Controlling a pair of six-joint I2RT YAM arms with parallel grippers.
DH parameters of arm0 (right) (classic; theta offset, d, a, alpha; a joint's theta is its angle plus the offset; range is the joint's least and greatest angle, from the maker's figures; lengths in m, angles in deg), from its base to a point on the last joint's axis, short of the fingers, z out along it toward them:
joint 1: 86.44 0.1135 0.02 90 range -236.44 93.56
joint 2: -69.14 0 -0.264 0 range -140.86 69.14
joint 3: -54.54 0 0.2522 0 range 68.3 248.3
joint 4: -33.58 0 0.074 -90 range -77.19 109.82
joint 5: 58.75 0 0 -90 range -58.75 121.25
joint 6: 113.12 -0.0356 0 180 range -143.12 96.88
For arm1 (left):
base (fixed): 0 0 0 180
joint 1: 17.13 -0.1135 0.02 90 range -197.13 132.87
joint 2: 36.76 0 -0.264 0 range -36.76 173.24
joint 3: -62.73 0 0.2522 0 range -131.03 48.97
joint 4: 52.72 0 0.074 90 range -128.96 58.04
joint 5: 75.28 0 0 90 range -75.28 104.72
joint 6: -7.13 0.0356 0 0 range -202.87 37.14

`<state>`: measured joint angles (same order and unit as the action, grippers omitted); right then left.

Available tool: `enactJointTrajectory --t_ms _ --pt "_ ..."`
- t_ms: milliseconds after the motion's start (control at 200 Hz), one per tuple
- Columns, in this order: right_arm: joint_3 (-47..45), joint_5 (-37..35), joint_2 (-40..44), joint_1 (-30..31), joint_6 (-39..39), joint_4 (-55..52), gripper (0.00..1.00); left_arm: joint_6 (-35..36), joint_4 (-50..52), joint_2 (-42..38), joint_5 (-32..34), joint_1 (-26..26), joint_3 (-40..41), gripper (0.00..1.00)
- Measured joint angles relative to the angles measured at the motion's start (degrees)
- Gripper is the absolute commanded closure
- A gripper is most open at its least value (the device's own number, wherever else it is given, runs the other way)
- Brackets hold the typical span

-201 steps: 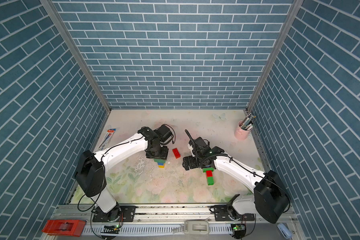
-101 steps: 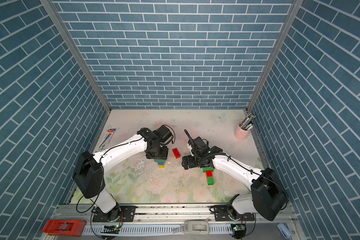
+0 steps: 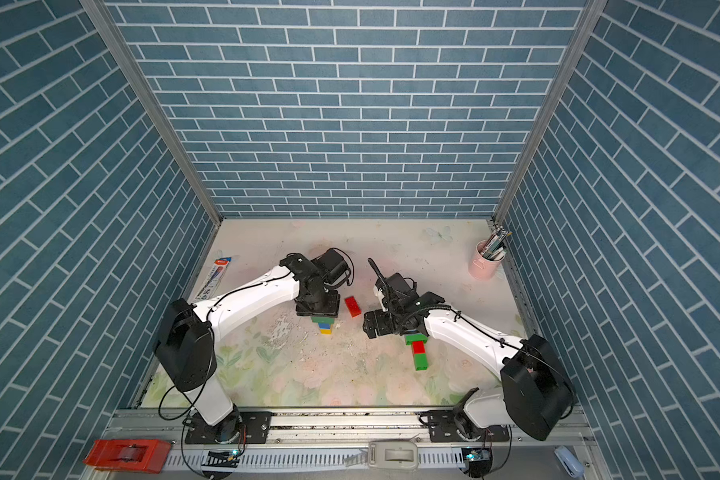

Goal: Assemble an ice cream with lego
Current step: Assemble the lego brick with the lego brick.

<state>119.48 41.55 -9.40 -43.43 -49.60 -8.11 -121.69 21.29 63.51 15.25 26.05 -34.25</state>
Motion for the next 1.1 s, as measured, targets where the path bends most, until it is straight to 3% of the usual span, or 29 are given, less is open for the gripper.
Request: enactJointTrajectory --t_ms 515,1095 --pt "0.00 0.04 -0.33 -0.31 1.01 1.14 0.08 -0.33 0.11 0.00 0.66 0.31 -0.20 0.42" --pt "0.00 0.07 -0.44 -0.33 1.05 1.38 0.08 -0.17 1.18 1.86 1.09 0.52 -1.14 0.22"
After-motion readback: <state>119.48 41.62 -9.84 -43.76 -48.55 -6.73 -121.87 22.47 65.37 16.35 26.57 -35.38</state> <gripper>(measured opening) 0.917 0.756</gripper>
